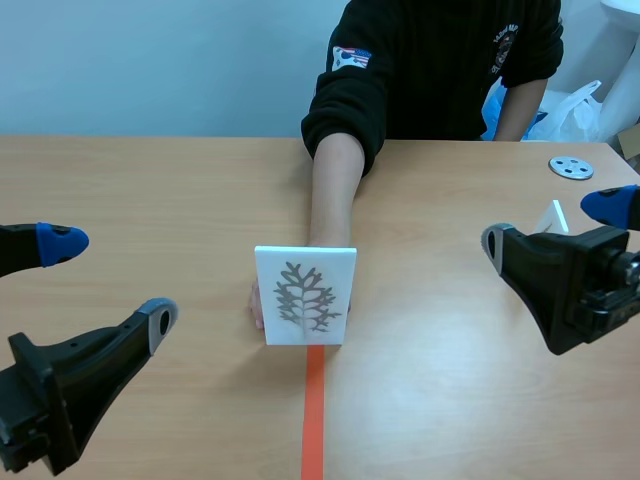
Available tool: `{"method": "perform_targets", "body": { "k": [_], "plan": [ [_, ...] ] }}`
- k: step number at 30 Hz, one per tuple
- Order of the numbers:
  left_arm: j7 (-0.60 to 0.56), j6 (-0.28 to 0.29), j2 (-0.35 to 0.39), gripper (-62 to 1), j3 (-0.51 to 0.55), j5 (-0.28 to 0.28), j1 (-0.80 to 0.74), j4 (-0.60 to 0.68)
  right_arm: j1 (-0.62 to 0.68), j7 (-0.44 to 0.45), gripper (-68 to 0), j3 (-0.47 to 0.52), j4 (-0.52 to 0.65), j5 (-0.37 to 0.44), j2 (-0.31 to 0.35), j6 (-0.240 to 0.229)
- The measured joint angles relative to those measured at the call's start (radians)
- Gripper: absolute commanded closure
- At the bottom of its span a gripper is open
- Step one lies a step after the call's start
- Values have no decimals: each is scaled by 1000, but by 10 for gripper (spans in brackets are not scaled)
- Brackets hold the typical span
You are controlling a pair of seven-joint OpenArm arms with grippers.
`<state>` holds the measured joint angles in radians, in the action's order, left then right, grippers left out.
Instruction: Sort the leaf by its shape. The table is split by an orange tape line. A compound leaf with several leaflets goes to the left side, a simple leaf with one blade goes to the right side. Return to the home posture when a red brick is placed on the table.
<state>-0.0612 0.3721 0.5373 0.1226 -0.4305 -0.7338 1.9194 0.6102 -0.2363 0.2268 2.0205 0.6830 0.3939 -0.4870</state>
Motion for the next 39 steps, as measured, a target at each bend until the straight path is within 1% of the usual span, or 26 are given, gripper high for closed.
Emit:
{"method": "perform_targets", "body": {
  "k": [2, 10, 14, 18, 24, 34, 37, 39],
  "plan": [
    [0, 0, 0, -623, 0, 0, 0, 0, 0, 0, -679, 0, 0, -13, 0, 0],
    [0, 0, 0, -623, 0, 0, 0, 0, -2, 3, -679, -1, -2, -17, 6, 0],
    [0, 0, 0, -623, 0, 0, 0, 0, -48, 11, -679, -46, -41, -71, 42, 1],
    [0, 0, 0, -623, 0, 0, 0, 0, -111, 11, -679, -125, -105, -85, 62, 0],
    [0, 0, 0, -623, 0, 0, 0, 0, -236, 48, -679, -277, -239, -175, 61, 0],
    [0, 0, 0, -623, 0, 0, 0, 0, -487, 212, -679, -576, -530, -369, 58, 0],
    [0, 0, 0, -623, 0, 0, 0, 0, -547, 256, -679, -649, -615, -431, 36, 0],
    [0, 0, 0, -623, 0, 0, 0, 0, -580, 295, -679, -689, -677, -452, 12, 0]
  ]
}}
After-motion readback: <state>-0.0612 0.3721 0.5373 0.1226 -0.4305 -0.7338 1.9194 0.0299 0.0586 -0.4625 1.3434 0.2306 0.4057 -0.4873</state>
